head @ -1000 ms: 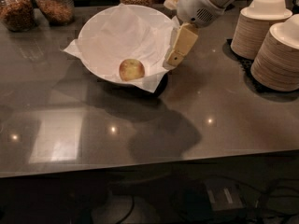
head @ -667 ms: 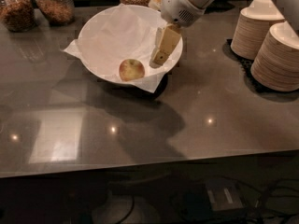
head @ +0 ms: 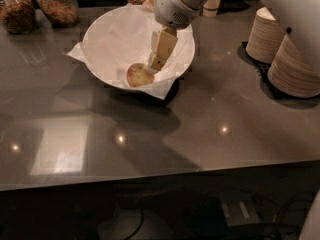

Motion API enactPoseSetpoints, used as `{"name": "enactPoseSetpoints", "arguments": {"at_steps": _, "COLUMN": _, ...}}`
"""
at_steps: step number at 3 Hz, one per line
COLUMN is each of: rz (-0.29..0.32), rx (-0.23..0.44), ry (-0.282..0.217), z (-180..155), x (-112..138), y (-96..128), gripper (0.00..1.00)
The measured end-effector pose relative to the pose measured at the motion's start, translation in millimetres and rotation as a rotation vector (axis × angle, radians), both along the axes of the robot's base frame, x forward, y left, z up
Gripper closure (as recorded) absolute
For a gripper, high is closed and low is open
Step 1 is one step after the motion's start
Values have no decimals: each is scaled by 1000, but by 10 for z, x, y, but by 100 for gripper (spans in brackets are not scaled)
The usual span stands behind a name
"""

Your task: Pick apple from white bowl

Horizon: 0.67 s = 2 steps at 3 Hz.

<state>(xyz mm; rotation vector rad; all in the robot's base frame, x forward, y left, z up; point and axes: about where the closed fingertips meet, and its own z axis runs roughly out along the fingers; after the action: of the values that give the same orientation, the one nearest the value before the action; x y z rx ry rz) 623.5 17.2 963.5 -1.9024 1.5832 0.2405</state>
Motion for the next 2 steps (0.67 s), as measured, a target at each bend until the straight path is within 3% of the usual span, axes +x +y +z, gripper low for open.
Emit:
{"name": "enactPoseSetpoints", "arguments": {"at_steps": 1, "rz": 16, "rx": -11, "ry": 0, "z": -32, "x": 1, "y": 38, "gripper": 0}}
{"name": "enactPoseSetpoints", "arguments": {"at_steps": 2, "rz": 62, "rx": -33, "ry": -4, "z": -102, "x": 41, "y": 118, "gripper": 15}}
